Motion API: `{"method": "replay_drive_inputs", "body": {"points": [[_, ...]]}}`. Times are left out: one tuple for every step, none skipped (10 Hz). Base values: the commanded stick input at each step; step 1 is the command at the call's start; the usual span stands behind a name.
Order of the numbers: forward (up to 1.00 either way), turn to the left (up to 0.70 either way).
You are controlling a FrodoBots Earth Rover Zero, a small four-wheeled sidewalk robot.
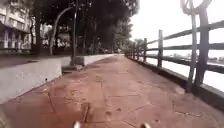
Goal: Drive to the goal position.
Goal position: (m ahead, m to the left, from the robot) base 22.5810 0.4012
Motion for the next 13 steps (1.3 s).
{"method": "replay_drive_inputs", "body": {"points": [[0.50,0.00],[0.50,0.00],[0.50,0.00],[0.50,0.00],[0.50,0.00],[0.50,0.00],[0.50,0.00],[0.50,0.00],[0.50,0.00],[0.50,0.00],[0.50,0.00],[0.50,0.00],[0.50,0.00]]}}
